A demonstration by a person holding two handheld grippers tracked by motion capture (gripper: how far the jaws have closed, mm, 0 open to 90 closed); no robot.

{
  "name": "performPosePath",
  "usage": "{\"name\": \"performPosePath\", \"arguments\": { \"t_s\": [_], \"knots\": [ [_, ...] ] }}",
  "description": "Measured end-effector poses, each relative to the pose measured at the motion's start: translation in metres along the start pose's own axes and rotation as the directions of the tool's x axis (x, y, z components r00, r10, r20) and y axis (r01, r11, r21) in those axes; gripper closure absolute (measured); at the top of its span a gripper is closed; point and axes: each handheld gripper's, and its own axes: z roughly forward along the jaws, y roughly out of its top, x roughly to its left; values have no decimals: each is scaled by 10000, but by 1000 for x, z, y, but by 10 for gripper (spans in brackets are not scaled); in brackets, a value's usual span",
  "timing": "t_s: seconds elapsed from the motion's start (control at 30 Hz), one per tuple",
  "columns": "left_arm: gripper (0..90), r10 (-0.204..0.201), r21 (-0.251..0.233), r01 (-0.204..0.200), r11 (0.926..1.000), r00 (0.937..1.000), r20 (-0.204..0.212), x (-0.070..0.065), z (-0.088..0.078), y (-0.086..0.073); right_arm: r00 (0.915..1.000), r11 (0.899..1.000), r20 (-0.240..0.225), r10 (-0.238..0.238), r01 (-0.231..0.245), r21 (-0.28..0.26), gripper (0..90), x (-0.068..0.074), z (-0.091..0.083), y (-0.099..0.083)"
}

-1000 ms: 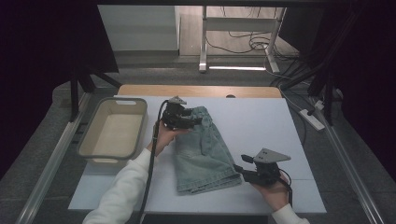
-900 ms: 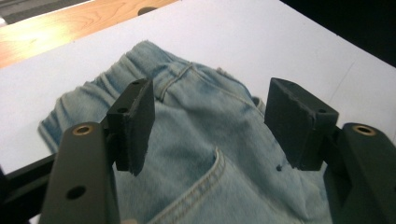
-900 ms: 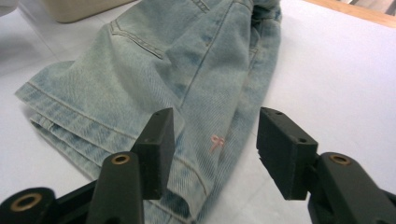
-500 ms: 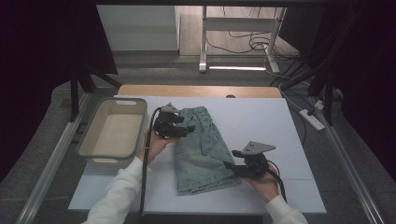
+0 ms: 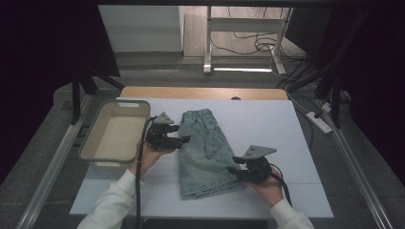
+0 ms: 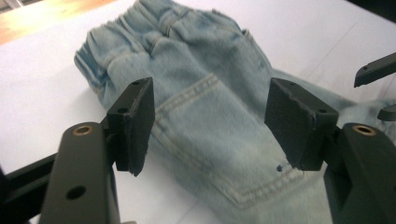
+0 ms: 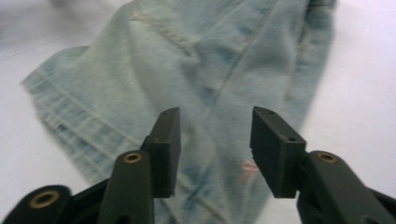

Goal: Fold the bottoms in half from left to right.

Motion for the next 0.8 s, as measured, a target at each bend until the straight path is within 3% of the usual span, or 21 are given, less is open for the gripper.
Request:
{"name": "performPosePath", "arguments": {
  "t_s": [0.1, 0.3, 0.6, 0.7, 0.8],
  "knots": [
    [339, 48, 155, -48, 9999, 10000, -19, -2, -2, -6, 9992, 9996, -334, -216, 222, 165, 652, 5, 4, 0],
    [337, 30, 290, -28, 9996, 10000, -53, 0, -5, -13, 9973, 9927, -374, -635, 670, 1002, 843, 11, 13, -4],
    [337, -124, 297, 127, 9995, 9999, -77, 6, -5, -16, 9987, 9903, 10, -516, 511, 1292, 858, 9, -2, -19],
    [337, -136, 301, 138, 9995, 9999, -55, 6, -4, -16, 9995, 9935, -10, -315, 314, 1096, 849, 7, -1, -22],
    [335, -83, 323, 85, 9994, 9999, -61, 5, -4, -15, 9991, 9952, 19, -418, 415, 887, 741, 8, -2, -23]
  ]
}}
